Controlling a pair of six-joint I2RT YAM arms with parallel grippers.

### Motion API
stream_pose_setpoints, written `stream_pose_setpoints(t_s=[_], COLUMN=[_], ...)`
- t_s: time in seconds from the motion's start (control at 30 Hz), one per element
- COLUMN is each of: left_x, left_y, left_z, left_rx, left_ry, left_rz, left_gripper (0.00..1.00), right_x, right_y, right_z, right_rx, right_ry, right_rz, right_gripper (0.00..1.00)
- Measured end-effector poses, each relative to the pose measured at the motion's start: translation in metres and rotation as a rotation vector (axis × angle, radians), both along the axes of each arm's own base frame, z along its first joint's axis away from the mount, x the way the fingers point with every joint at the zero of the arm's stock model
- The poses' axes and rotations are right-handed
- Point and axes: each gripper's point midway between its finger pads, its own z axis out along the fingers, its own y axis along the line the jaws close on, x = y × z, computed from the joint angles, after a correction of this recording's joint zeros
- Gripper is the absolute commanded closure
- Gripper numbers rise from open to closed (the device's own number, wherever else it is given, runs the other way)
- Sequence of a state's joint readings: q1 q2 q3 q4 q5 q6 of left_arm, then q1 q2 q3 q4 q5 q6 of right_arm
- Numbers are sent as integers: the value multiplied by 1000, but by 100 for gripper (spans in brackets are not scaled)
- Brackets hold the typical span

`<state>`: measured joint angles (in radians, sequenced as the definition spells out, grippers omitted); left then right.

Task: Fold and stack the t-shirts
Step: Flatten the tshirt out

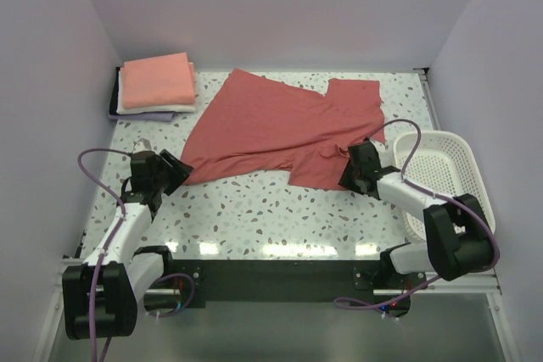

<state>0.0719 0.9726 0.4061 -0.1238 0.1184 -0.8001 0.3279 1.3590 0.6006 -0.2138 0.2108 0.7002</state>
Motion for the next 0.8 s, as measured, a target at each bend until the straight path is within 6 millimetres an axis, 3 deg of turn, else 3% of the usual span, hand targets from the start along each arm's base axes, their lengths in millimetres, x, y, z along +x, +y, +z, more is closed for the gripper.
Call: stream_pose_setpoints(t_s=[0.07, 0.23, 0.37, 0.6, 0.8], left_x=[0, -1, -1, -4, -5], left_y=[0, 1, 3, 7, 13], left_z=[0, -1, -2, -7, -10], left_rx=[0, 5, 10, 21, 28], left_ry=[1, 5, 8, 33, 41], left_rz=[0, 6, 13, 34, 79], left_gripper=[42, 43, 44, 44, 44], right_x=[1, -2, -9, -28, -63], right_y=[3, 4, 2, -5, -14], right_z=[0, -2, 6, 72, 104], right_rx=[-6, -7, -3, 49, 92], right_ry=[-3, 7, 11, -146, -212], right_rz=[9, 9, 4, 9, 23], right_gripper=[67, 100, 100, 100, 100])
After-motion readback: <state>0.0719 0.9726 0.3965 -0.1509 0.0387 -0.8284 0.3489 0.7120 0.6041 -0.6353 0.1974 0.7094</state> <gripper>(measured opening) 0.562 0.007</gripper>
